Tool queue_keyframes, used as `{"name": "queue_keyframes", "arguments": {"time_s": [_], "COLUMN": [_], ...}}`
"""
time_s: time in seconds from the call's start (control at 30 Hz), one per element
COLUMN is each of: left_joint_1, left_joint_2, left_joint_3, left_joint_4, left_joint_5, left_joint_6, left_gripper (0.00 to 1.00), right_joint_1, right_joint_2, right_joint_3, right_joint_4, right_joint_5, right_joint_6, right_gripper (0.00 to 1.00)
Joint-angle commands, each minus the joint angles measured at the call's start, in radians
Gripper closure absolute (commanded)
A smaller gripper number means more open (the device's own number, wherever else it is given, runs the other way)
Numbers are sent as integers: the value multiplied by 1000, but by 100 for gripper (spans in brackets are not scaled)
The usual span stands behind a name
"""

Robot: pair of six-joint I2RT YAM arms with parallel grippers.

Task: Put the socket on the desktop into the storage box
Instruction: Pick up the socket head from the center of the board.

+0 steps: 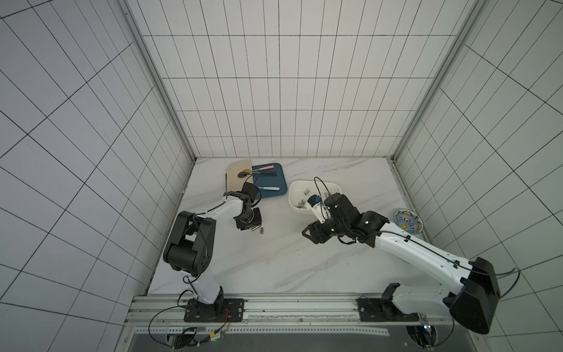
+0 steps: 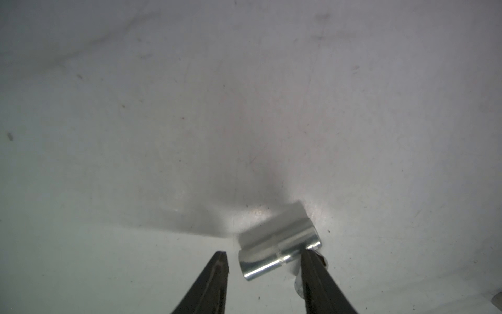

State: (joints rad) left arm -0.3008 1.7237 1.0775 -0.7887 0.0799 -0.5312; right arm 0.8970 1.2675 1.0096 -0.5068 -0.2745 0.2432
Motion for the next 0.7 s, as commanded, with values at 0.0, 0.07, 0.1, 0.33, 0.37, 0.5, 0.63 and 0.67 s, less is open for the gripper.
{"name": "queue_keyframes", "arguments": {"time_s": [0.0,0.07,0.1,0.33,0.37,0.5,0.63,0.67], "left_joint_1": [2,2,2,-1,0,0,0,0], "left_joint_2": [14,17,19,24,26,31,51,53], "left_joint_3": [-10,-14,-16,-28,-28,-28,-22,-21], "left_joint_4": [19,21,23,31,31,30,23,25], "left_joint_5": [7,14,14,25,23,13,1,-1], "left_joint_6": [-3,-3,-4,-7,-9,-12,-19,-22], "left_gripper": [54,54,55,56,56,58,58,58], "right_joint_1": [5,5,5,5,5,5,5,5], "right_joint_2": [-4,-1,0,-2,0,0,0,-1], "right_joint_3": [22,22,22,17,18,17,17,15], "right_joint_4": [-2,-2,-2,0,0,1,2,2], "right_joint_5": [17,21,23,30,31,31,32,30], "right_joint_6": [2,4,4,7,7,7,8,8], "right_gripper": [40,40,41,41,40,41,40,40]}}
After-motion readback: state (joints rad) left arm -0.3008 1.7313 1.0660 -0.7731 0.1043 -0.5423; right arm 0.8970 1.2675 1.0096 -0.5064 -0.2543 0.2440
